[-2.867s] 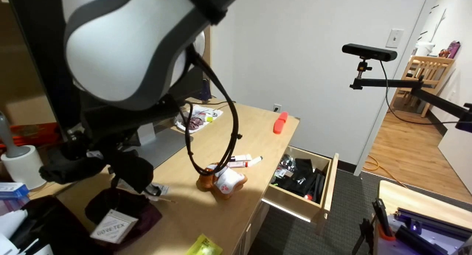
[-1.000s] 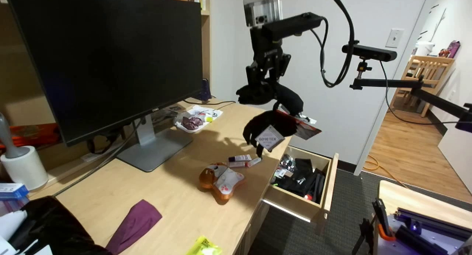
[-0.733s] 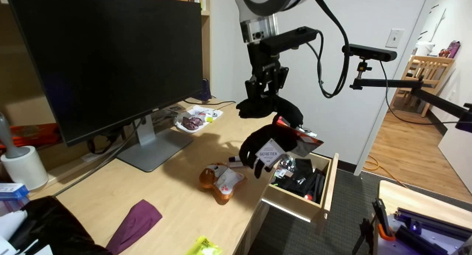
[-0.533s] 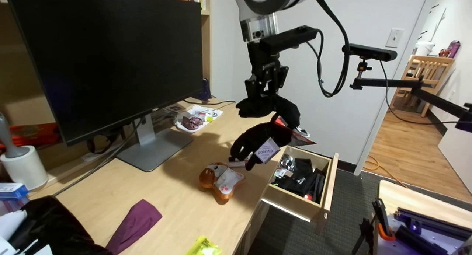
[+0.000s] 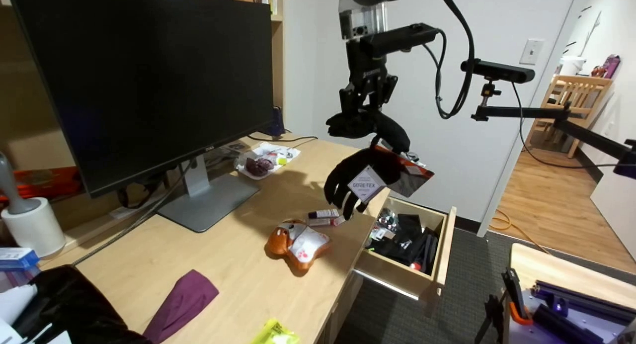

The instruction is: Pick the pair of gloves on the desk and put them in the drawer

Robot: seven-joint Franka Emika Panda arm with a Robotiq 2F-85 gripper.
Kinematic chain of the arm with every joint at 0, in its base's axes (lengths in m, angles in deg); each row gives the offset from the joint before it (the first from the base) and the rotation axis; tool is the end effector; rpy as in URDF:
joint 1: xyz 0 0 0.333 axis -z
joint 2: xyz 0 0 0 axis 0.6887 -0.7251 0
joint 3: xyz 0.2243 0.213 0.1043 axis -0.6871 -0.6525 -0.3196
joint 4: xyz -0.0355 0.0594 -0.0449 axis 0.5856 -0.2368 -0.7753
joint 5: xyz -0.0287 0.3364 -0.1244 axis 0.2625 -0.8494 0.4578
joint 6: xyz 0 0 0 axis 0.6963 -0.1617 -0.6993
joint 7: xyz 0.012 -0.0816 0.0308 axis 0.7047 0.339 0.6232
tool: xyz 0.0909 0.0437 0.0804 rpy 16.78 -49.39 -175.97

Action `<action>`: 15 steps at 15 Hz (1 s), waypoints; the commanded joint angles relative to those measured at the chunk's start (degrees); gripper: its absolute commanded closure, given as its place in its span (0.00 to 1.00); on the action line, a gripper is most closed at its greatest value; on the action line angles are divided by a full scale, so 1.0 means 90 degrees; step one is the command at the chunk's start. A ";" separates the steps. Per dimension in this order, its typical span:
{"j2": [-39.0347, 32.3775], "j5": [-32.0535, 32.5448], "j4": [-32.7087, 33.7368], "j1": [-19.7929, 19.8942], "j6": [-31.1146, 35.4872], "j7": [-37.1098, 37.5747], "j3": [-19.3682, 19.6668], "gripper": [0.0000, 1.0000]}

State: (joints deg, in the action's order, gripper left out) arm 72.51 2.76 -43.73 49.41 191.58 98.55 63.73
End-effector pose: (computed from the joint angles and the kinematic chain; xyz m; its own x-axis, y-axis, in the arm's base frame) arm 0.4726 -0.1423 0.4230 0.8531 -0.5179 -0.0631 -0.4962 -0.8427 0.2089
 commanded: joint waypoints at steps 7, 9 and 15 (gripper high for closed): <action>-0.0629 -0.0643 0.0319 0.0938 0.0895 0.0046 0.0810 0.92; -0.0915 -0.0853 0.0196 0.1017 0.1430 0.0096 0.0904 0.91; -0.1840 -0.1696 0.0000 0.1104 0.2778 -0.0017 0.0971 0.91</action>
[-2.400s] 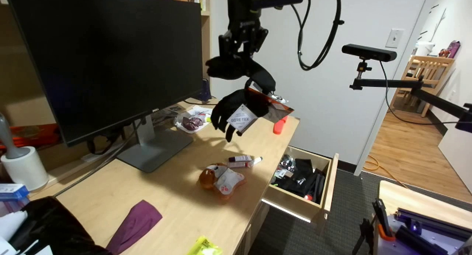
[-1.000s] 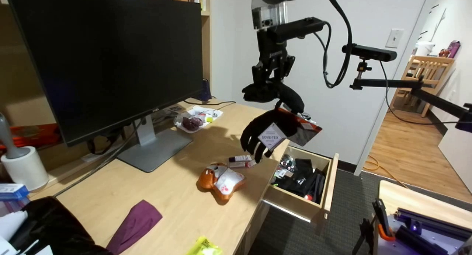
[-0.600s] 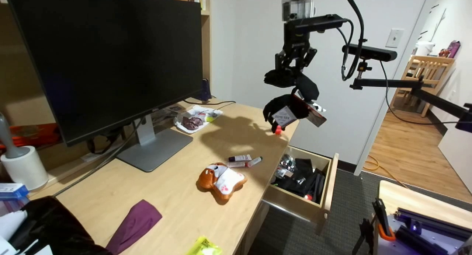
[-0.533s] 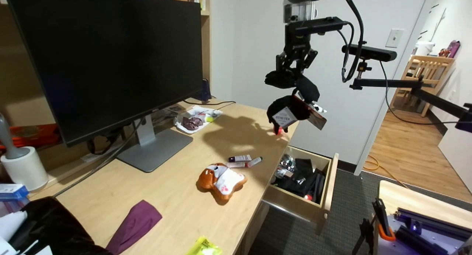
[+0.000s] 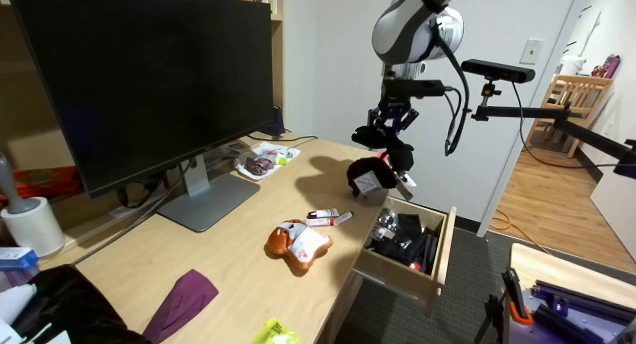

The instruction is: Pick the pair of gloves on the desk and put them in the drawer

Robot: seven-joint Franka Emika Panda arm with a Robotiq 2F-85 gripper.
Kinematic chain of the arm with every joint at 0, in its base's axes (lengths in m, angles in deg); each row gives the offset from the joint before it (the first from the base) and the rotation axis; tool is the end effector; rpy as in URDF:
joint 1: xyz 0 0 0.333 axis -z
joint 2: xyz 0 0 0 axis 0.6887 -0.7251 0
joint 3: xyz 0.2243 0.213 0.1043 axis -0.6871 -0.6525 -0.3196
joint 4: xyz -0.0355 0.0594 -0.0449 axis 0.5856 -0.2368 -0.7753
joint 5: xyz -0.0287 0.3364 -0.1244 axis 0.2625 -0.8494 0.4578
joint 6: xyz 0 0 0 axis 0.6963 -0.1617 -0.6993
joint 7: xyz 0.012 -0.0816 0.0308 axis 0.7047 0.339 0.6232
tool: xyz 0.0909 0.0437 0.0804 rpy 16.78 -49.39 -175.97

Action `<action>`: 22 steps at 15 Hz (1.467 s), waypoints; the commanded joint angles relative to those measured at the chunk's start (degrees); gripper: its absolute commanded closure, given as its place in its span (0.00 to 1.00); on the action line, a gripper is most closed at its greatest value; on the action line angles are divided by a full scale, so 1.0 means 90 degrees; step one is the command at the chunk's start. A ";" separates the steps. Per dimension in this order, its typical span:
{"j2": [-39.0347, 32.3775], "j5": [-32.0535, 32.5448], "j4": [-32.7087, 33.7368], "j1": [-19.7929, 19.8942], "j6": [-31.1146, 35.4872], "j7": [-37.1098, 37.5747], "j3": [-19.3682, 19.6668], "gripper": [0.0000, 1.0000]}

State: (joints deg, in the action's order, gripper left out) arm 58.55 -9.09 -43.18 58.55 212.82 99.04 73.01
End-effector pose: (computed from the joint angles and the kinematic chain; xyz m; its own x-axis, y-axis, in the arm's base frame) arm 0.4670 -0.2997 0.3331 0.5800 -0.8135 0.0423 -0.8144 -0.5778 0.0537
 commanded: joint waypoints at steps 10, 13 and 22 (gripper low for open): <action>-0.0572 -0.0301 -0.0154 -0.0109 0.0614 0.0172 0.0093 0.91; -0.0254 -0.0092 -0.0372 -0.0105 0.0683 0.0207 0.0256 0.91; -0.0390 0.0209 -0.0724 0.0544 0.0795 -0.0292 0.0899 0.91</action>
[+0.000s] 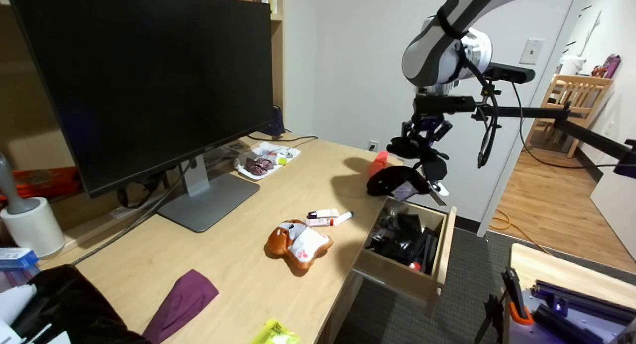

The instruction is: Pick the pair of gloves on the desk and put them in the drawer

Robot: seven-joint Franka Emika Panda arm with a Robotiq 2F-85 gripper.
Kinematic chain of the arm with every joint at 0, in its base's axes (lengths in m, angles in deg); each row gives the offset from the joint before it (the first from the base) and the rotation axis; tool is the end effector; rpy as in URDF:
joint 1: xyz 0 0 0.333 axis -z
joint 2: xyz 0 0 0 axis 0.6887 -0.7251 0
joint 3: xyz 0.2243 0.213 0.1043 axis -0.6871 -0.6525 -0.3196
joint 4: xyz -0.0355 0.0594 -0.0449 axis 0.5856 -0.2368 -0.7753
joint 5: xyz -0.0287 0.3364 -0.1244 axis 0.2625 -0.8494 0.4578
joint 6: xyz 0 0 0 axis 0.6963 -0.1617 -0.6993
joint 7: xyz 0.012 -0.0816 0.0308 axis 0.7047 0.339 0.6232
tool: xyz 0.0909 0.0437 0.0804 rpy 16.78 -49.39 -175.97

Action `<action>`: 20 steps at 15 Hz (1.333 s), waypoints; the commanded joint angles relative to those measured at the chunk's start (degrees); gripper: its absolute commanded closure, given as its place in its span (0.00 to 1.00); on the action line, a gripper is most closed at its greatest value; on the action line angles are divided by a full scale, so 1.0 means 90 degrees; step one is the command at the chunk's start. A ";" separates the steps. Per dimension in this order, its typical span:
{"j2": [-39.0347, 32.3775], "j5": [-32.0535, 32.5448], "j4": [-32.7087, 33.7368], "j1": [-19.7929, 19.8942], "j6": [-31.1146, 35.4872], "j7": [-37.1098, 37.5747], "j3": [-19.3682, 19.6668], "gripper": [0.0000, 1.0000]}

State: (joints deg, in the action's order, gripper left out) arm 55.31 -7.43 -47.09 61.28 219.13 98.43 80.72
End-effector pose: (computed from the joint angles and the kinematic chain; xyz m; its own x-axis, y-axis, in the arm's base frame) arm 0.3982 -0.3743 0.2941 0.4615 -0.8847 0.0660 -0.8838 -0.4520 0.1208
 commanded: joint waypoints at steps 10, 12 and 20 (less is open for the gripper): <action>-0.0992 -0.1302 -0.0707 0.0913 0.1442 -0.1022 -0.0495 0.91; -0.1108 -0.1366 -0.0669 0.0839 0.1359 -0.0824 -0.0448 0.91; -0.1277 -0.1085 -0.0822 0.0853 0.1578 -0.0907 0.0036 0.91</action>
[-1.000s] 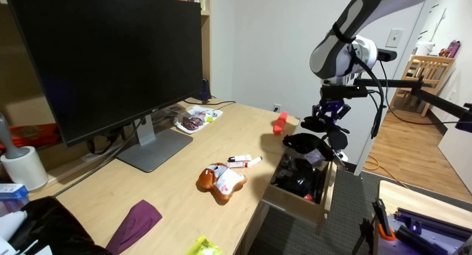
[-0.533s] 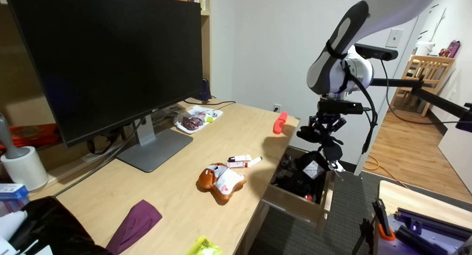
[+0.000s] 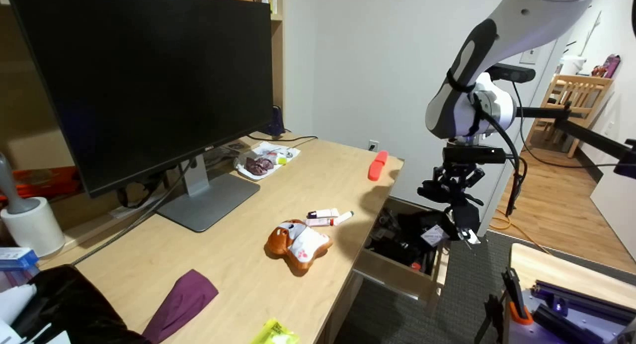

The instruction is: Pick the pair of gloves on the desk and put them in the drawer

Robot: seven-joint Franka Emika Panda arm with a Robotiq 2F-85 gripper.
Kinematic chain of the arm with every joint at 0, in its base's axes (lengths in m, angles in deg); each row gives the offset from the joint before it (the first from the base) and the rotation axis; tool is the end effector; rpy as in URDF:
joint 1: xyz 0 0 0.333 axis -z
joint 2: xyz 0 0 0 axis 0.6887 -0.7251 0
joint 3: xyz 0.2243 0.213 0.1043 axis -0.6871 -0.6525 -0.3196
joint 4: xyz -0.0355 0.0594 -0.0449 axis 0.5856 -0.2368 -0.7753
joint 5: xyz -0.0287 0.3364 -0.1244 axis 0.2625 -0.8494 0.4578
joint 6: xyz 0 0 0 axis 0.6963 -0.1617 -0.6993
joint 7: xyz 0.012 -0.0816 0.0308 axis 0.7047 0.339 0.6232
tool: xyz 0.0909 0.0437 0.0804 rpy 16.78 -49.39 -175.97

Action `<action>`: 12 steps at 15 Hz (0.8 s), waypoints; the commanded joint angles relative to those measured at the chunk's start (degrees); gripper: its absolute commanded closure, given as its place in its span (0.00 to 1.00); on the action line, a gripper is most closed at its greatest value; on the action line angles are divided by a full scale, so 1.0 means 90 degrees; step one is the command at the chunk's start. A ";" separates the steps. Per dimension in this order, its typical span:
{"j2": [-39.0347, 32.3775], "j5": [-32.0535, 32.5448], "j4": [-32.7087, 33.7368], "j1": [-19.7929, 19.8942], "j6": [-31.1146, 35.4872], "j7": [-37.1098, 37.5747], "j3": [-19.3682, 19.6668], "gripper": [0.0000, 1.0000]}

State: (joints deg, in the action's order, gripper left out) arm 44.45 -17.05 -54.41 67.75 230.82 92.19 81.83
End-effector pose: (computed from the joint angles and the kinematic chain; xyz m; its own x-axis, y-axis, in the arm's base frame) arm 0.3100 -0.4034 0.1800 0.3205 -0.9472 -0.0120 -0.9355 -0.3185 0.1533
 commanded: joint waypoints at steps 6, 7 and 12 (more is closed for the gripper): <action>-0.0578 0.0142 0.0101 0.0190 0.0667 -0.0718 -0.0303 0.91; -0.0684 0.0191 0.0089 0.0228 0.0810 -0.0940 -0.0368 0.91; -0.1223 0.0346 0.0196 0.0480 0.1866 -0.1886 -0.0798 0.91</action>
State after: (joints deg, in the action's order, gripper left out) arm 35.89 -15.47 -53.83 68.49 241.93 81.07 78.09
